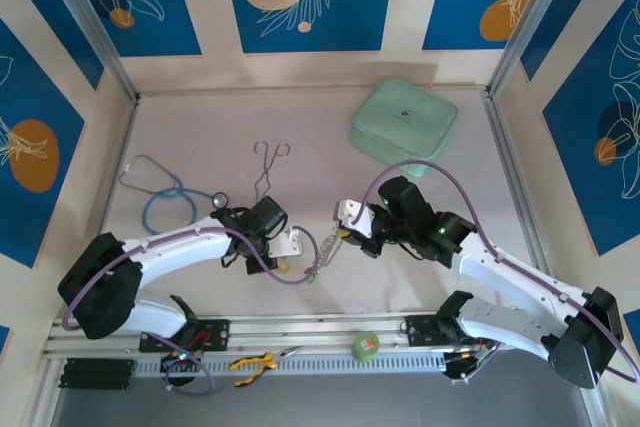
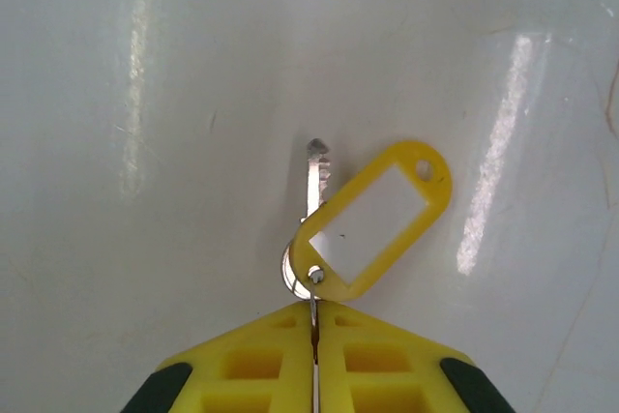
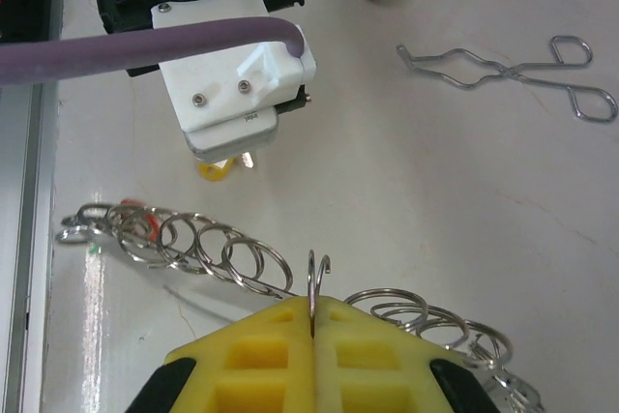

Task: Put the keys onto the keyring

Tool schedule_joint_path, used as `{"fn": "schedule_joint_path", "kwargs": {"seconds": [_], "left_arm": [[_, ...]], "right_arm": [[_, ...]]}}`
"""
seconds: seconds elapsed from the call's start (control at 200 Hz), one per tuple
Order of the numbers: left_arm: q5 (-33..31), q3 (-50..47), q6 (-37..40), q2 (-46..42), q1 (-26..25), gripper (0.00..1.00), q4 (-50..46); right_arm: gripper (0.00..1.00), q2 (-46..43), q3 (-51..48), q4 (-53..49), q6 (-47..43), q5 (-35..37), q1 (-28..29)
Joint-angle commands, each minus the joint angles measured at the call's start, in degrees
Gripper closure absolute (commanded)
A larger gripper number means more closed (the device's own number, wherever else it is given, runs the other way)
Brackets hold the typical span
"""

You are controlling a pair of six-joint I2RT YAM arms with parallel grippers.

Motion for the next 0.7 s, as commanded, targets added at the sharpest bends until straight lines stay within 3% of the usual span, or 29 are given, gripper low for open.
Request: {"fn": "schedule_joint_path", "kwargs": {"seconds": [0.0,0.445,0.695], "left_arm": [[1.31,-1.5,0.9,1.56,0.36,0.9,1.52],[1.66,-2.59,1.01,1.85,0.6,0.8,3.4],[1.75,-2.6,1.26,0.8,0.67,0.96,2.92]], "right_arm": [[1.0,-1.5,-0.88,0.11,0.66,-0.66,0.07],[1.0,-1.83,-1.33,0.12,0.58,-1.0,0.09],[1.0,-2.05,-1.33,-0.02,0.69,-1.01,0.09]]}}
